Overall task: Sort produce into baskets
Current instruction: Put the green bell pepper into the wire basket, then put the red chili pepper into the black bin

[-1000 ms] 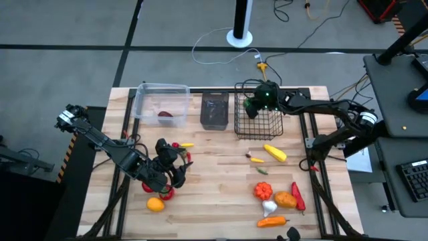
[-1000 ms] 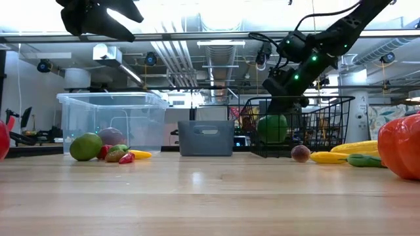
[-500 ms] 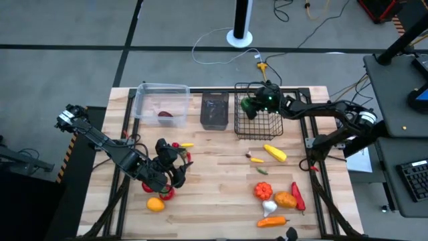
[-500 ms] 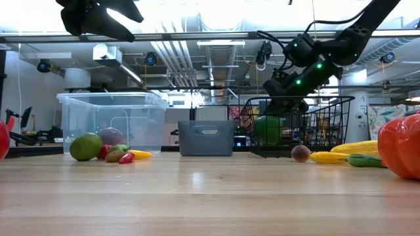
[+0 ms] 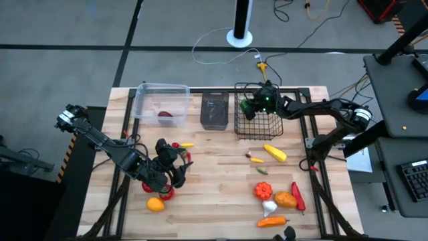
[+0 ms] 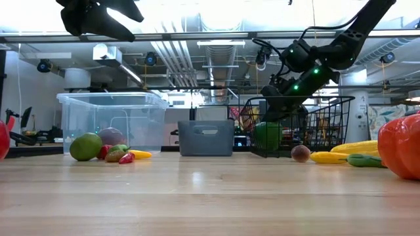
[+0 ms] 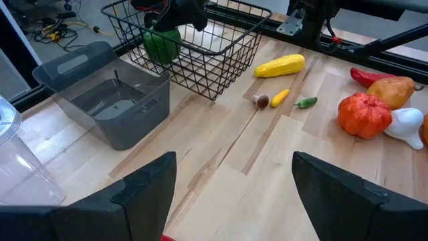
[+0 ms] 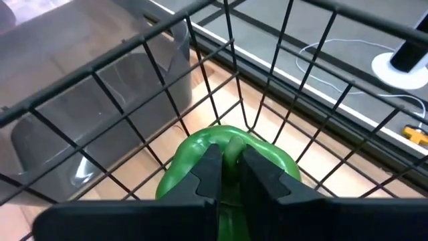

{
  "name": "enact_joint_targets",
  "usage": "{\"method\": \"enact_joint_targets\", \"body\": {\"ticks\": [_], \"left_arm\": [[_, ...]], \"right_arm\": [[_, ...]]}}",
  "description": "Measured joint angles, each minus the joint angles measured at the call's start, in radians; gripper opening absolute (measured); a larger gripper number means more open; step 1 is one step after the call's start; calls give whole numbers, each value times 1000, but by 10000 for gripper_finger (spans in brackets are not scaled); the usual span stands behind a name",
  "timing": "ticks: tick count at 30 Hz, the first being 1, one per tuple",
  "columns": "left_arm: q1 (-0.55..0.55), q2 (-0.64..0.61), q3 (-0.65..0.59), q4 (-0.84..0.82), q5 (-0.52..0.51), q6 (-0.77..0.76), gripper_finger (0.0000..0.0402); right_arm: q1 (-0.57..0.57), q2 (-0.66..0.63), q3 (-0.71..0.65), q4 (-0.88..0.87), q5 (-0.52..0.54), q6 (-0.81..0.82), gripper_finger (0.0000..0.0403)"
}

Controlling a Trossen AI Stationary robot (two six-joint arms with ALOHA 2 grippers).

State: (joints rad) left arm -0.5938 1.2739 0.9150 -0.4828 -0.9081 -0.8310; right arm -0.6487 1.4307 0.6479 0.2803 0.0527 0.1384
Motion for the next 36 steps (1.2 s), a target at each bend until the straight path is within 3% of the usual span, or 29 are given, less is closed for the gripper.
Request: {"method": "enact_joint_targets", "body": {"ticks": [13, 26, 36], "left_arm": [[0, 0, 0, 0, 0, 0, 279], [0, 0, 0, 1, 0, -2, 279], [0, 0, 0, 2, 1, -16, 279]], "right_arm": [[0, 5, 1, 13, 0, 20, 34], [0, -1, 1, 13, 0, 47, 117], [7, -171, 1, -79, -5, 64, 128]]}}
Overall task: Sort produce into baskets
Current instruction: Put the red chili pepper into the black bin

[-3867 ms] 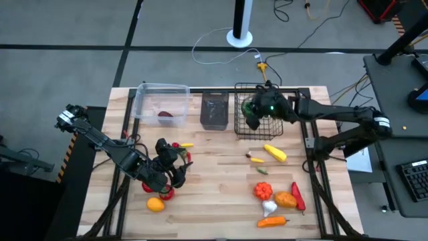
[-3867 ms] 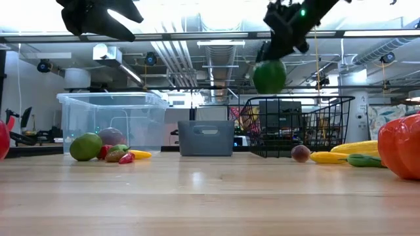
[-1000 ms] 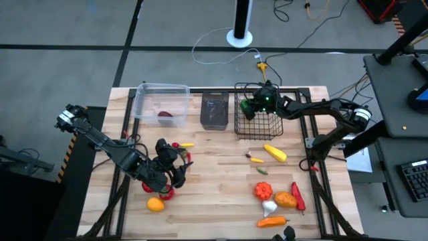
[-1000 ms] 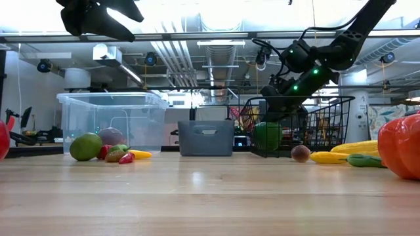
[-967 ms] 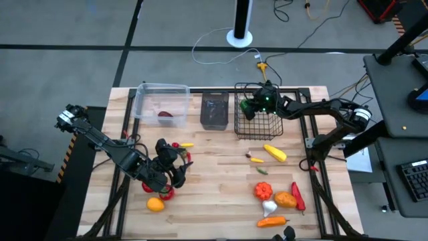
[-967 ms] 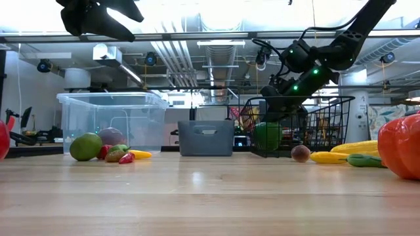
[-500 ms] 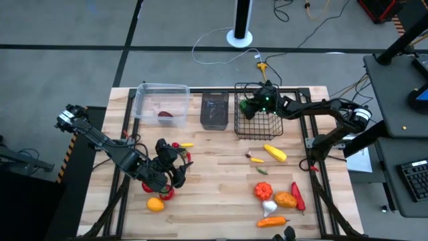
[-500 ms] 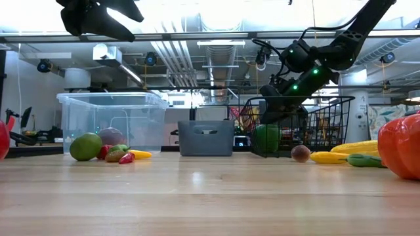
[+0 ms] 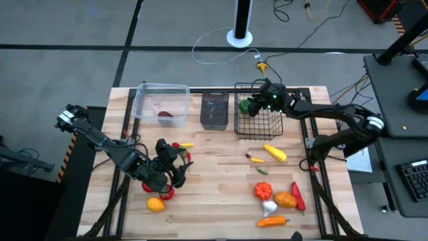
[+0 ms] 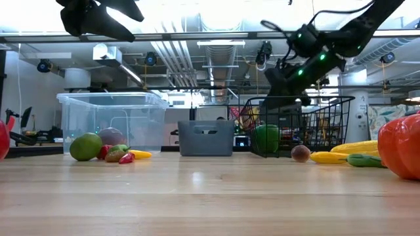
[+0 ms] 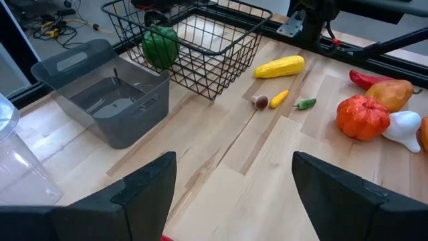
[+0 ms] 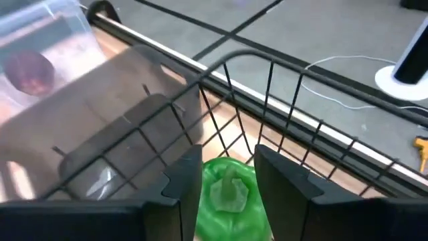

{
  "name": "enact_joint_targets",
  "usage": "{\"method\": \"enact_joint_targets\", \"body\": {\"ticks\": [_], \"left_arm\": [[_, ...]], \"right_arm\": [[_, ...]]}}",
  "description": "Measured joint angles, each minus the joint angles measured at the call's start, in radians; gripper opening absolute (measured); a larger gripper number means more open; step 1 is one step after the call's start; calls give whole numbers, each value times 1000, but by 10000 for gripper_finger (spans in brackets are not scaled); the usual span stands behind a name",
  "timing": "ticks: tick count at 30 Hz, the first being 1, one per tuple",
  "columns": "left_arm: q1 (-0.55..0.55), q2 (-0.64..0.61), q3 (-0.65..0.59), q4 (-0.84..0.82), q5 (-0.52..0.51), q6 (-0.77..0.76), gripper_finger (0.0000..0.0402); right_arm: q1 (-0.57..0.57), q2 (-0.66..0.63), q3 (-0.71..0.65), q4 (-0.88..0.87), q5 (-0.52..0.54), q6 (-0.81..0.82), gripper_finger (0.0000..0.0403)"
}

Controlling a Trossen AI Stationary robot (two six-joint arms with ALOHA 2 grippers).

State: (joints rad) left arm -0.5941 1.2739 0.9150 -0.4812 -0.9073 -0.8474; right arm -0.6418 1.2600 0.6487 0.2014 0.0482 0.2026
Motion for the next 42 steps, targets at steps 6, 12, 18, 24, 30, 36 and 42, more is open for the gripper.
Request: {"method": "enact_joint_targets", "body": {"ticks": [6, 12, 18, 24, 30, 36, 42], "left_arm": [[0, 0, 0, 2, 7, -9, 279], [0, 0, 0, 10, 27, -45, 279], [21, 0, 0, 26, 30, -170, 279], [52, 63, 1, 31, 55, -327, 279], [120, 168, 4, 22, 157, -425, 279], [196, 277, 64, -45, 272, -470, 279], [215, 377, 157, -223, 325, -533, 272]], "right_arm": [[44, -143, 0, -119, -4, 7, 125], [136, -268, 0, -206, -4, 34, 127], [245, -334, 0, -255, 1, 54, 123], [316, -342, 0, -257, 4, 60, 125], [346, -341, 0, -258, 4, 60, 125], [349, -341, 0, -258, 4, 58, 125], [349, -341, 0, -258, 5, 47, 125]]}}
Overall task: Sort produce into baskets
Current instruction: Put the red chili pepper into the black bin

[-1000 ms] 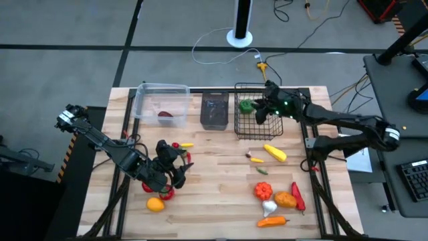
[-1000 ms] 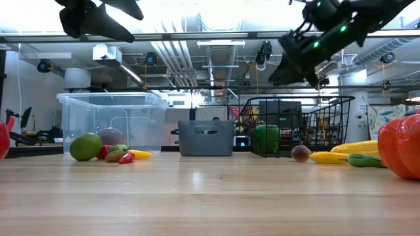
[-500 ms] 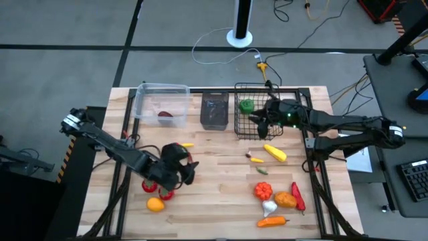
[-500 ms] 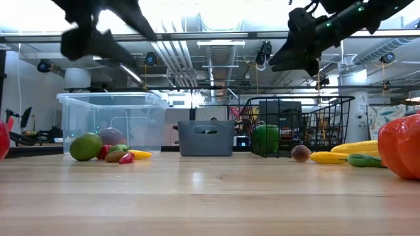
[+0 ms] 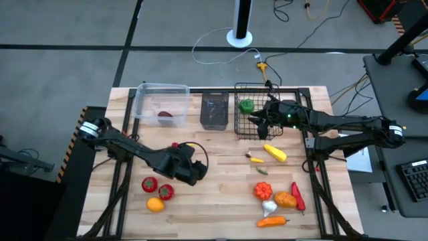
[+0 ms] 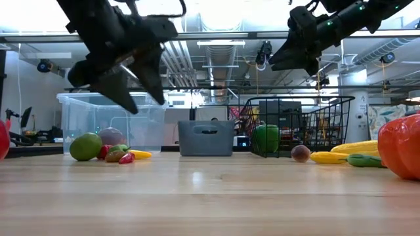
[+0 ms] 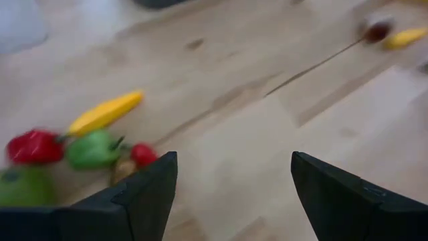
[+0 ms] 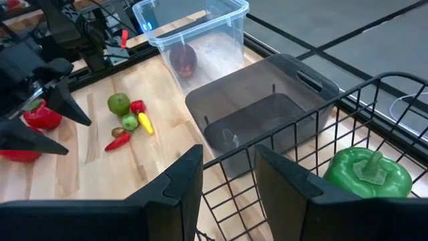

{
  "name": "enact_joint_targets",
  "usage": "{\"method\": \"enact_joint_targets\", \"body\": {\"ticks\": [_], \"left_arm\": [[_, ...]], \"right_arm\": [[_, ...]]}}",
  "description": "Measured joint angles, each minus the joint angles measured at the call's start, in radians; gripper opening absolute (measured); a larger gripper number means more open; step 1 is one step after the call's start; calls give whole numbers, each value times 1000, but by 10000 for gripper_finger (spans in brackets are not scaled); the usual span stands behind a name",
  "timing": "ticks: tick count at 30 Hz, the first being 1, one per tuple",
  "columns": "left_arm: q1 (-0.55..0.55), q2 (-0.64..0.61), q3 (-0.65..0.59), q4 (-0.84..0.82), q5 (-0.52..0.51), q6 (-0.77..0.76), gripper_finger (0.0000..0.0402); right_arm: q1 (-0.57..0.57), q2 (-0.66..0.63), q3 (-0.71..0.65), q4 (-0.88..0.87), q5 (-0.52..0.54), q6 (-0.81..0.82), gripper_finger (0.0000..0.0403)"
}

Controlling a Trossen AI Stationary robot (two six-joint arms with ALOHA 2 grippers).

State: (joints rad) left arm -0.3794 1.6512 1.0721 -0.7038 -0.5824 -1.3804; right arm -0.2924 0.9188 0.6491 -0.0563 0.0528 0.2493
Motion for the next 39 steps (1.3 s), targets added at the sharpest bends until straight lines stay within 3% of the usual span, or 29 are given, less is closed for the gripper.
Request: {"method": "enact_joint_targets", "body": {"ticks": [7, 39], "left_arm": [[11, 86, 57, -168, 89, -131, 260], [105, 226, 57, -115, 172, -72, 260]], "right_arm": [[0, 0, 0, 0, 1, -11, 125], [0, 0, 0, -43, 1, -15, 125]]}}
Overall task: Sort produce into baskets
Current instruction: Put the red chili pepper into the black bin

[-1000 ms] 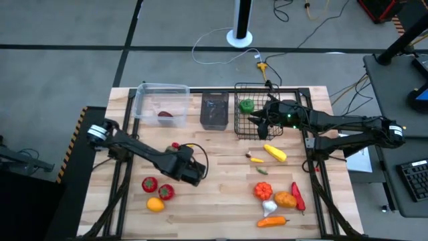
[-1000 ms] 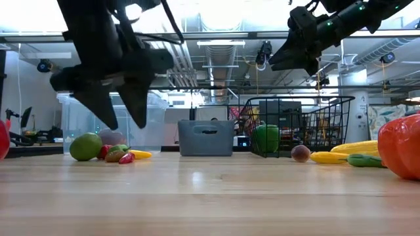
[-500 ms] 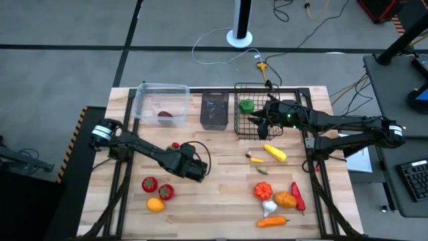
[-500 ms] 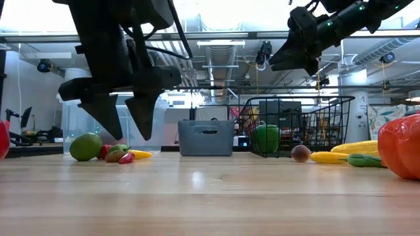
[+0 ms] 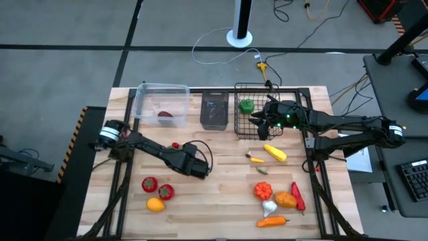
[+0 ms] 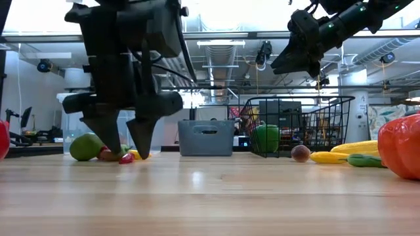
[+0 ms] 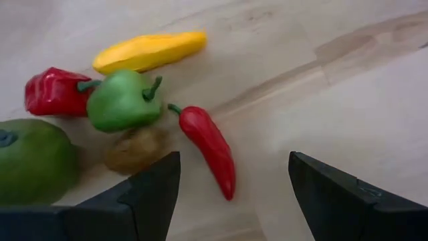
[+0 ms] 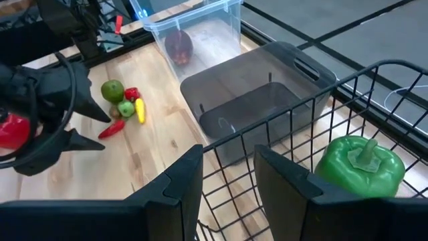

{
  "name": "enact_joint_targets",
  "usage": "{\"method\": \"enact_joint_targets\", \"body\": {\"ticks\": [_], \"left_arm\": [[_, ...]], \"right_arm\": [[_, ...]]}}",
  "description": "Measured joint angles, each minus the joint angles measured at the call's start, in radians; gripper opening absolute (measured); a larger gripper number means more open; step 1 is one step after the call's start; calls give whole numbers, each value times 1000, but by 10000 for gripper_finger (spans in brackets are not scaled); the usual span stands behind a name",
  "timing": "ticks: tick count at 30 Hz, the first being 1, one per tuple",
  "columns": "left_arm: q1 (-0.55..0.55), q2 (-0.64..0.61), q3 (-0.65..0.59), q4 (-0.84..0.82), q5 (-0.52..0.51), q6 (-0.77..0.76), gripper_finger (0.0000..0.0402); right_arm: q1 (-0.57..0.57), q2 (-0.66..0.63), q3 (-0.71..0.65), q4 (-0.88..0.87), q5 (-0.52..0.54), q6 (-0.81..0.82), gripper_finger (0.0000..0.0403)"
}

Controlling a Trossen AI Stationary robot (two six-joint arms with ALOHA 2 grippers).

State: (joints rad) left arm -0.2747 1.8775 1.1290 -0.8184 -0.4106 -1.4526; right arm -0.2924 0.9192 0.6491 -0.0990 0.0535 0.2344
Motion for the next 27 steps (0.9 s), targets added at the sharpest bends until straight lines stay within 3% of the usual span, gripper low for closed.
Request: {"method": "enact_joint_targets", "body": {"ticks": [11, 27], "left_arm": [[9, 12, 1, 23, 7, 34, 249], [22, 12, -12, 23, 8, 63, 118]], "right_arm": [[0, 0, 0, -1, 0, -2, 125], [0, 0, 0, -1, -1, -2, 125]]}}
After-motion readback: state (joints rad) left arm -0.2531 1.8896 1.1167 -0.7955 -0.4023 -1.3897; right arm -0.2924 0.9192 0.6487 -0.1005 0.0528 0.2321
